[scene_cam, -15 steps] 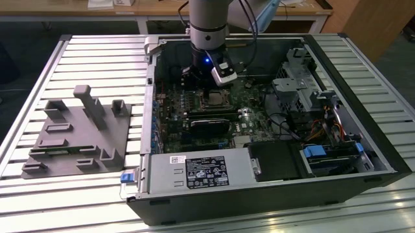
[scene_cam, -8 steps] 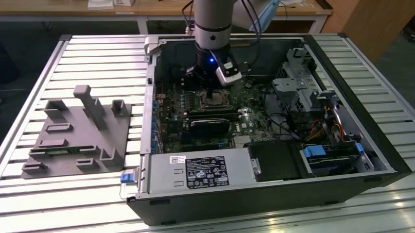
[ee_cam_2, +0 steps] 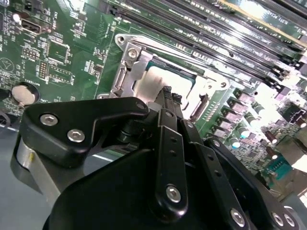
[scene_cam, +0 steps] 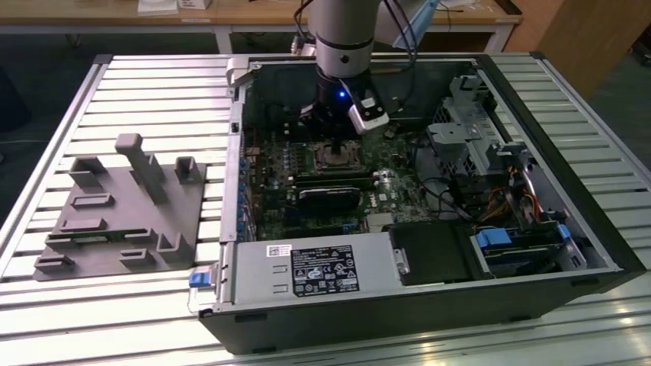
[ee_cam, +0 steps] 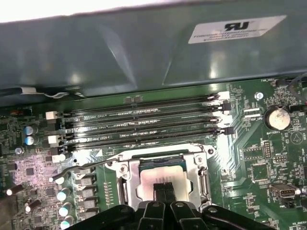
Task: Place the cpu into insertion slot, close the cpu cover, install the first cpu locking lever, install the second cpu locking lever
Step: 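Close the cpu cover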
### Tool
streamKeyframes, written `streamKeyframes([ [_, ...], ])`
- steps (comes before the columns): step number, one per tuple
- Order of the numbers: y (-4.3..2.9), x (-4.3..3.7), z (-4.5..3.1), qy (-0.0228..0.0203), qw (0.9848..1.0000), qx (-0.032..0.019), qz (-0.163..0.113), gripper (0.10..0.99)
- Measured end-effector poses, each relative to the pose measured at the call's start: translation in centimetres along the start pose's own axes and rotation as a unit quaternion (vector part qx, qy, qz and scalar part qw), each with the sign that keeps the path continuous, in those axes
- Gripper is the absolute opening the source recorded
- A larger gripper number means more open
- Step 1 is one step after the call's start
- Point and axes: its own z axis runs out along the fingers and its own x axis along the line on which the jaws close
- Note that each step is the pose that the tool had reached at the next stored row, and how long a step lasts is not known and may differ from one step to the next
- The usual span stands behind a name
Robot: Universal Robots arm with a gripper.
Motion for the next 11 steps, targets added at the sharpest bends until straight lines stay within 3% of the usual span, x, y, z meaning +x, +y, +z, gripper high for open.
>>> streamKeyframes([
  [4, 0.01, -0.01, -0.26, 0.0000, 1.0000, 0.0000, 0.000, 0.106],
  [11, 0.04, -0.04, -1.57, 0.0000, 1.0000, -0.0001, -0.001, 0.106],
])
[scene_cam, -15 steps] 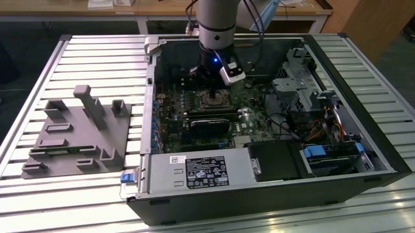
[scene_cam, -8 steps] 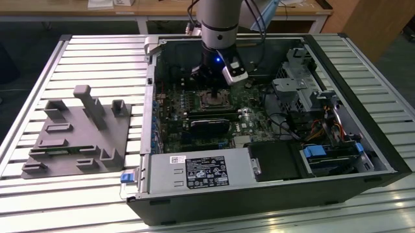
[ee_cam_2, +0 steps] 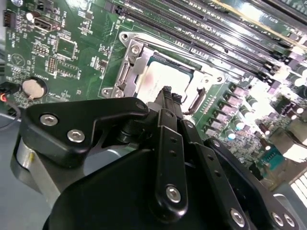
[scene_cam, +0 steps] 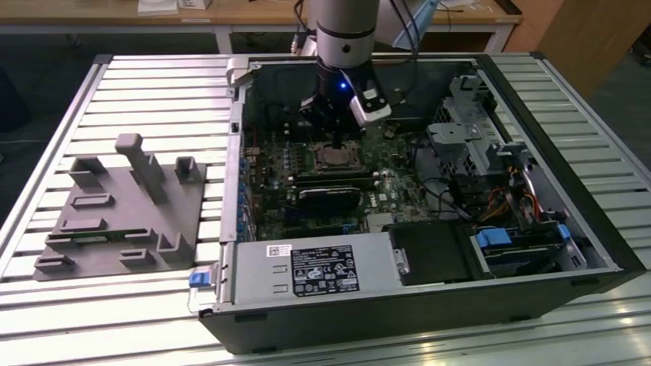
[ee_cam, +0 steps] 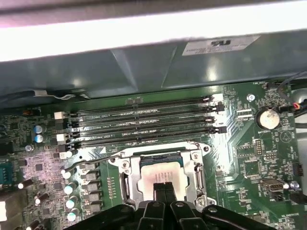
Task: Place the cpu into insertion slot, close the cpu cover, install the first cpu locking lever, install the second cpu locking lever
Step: 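Close the cpu cover, then install the first cpu locking lever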
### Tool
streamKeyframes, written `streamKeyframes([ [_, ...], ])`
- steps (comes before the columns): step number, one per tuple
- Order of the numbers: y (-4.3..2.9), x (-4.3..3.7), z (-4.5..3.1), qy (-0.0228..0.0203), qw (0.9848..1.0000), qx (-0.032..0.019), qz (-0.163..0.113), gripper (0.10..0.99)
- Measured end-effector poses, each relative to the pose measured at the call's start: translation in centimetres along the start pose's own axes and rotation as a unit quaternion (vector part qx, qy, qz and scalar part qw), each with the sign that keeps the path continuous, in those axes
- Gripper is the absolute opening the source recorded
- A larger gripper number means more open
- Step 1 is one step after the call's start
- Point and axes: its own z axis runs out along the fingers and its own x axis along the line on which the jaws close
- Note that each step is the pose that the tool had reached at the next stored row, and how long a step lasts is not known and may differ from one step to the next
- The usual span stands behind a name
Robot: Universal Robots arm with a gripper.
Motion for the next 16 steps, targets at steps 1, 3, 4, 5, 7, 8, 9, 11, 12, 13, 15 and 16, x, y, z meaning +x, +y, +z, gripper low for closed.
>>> streamKeyframes([
  [1, 0.00, 0.00, -0.20, 0.0000, 1.0000, 0.0000, 0.000, 0.106],
  [3, 0.01, -0.01, -0.51, 0.0000, 1.0000, 0.0001, 0.000, 0.106],
  [4, 0.01, -0.01, -0.52, 0.0000, 1.0000, 0.0000, 0.000, 0.106],
  [5, 0.01, -0.01, -0.52, 0.0000, 1.0000, 0.0000, 0.000, 0.106],
  [7, 0.01, -0.01, -0.57, 0.0000, 1.0000, 0.0000, 0.000, 0.106],
  [8, 0.01, -0.01, -0.57, 0.0000, 1.0000, 0.0000, 0.000, 0.106],
  [9, 0.01, -0.01, -0.57, 0.0000, 1.0000, 0.0000, 0.000, 0.106],
  [11, 0.01, -0.01, -0.57, 0.0000, 1.0000, 0.0000, 0.000, 0.106],
  [12, 0.01, -0.01, -0.57, 0.0000, 1.0000, 0.0000, 0.000, 0.106],
  [13, 0.01, -0.01, -0.58, 0.0000, 1.0000, 0.0000, 0.000, 0.106],
  [15, 0.01, -0.01, -0.67, 0.0001, 1.0000, 0.0003, 0.000, 0.106],
  [16, 0.01, -0.02, -0.73, 0.0000, 1.0000, 0.0001, 0.000, 0.106],
])
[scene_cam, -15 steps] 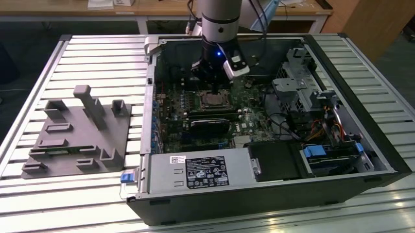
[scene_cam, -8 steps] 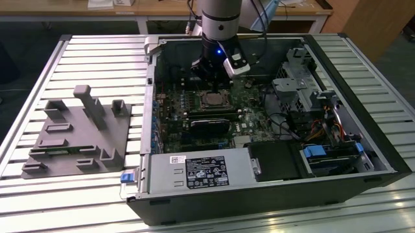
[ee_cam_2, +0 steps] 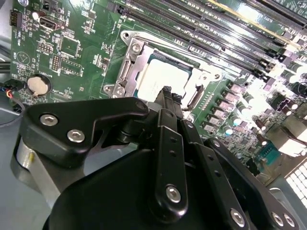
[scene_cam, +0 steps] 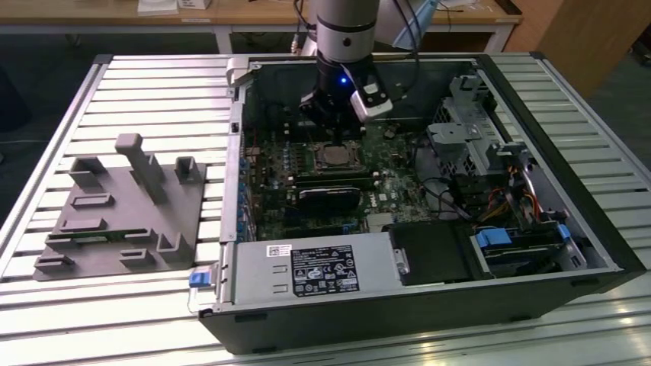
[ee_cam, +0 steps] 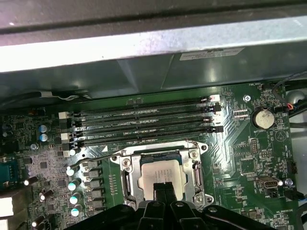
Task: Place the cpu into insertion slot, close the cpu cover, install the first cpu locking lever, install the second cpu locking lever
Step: 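Install the first cpu locking lever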
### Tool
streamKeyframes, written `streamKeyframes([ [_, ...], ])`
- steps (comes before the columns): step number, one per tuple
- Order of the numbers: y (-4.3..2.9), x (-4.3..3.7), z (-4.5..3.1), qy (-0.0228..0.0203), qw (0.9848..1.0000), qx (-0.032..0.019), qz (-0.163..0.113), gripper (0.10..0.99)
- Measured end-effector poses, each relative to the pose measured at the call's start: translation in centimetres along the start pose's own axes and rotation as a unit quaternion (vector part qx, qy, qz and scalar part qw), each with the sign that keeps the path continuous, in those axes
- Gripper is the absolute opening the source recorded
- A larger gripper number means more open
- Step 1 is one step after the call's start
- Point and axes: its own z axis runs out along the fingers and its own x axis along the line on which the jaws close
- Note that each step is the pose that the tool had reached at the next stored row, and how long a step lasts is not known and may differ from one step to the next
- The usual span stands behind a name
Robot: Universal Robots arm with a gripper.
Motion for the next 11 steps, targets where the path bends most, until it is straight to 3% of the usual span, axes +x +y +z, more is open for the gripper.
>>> streamKeyframes([
  [11, 0.03, -0.03, -1.01, -0.0001, 1.0000, -0.0002, 0.000, 0.106],
])
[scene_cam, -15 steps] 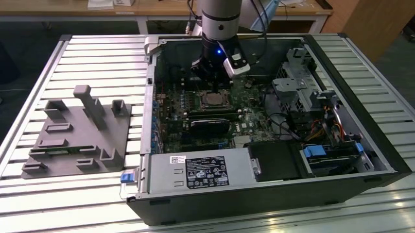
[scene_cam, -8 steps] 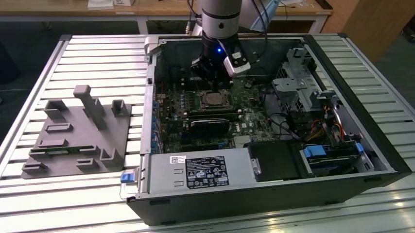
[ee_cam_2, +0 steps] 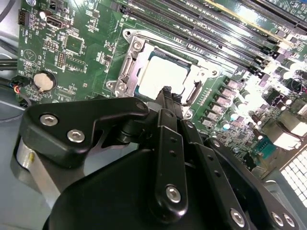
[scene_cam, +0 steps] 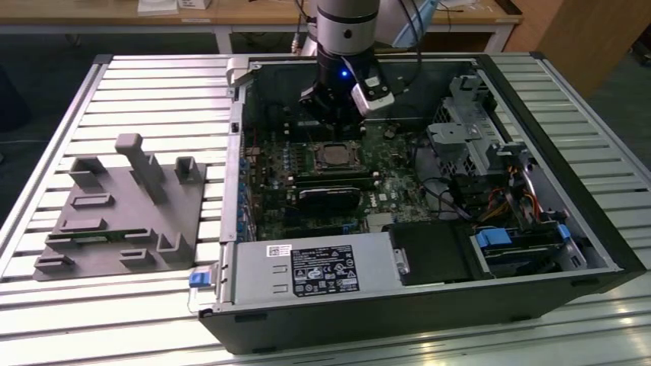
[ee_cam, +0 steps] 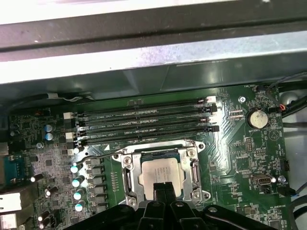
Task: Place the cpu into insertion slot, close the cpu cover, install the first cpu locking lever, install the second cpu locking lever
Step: 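Install the first cpu locking lever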
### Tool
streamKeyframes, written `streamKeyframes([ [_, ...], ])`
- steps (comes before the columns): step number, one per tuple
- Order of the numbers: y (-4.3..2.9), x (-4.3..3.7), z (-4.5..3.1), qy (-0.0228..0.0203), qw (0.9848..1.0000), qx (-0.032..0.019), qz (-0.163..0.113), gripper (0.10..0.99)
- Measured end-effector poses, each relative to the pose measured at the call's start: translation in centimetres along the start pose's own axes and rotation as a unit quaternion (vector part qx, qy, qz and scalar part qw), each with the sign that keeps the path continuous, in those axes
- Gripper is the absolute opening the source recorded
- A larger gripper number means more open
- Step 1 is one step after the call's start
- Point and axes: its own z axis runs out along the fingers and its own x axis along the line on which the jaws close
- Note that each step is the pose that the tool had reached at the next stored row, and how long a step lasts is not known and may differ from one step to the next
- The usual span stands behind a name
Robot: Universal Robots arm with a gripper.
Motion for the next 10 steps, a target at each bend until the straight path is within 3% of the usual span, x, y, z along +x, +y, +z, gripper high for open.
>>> streamKeyframes([
  [10, -0.09, 0.68, -0.03, -0.0003, 1.0000, 0.0001, 0.000, 0.106],
])
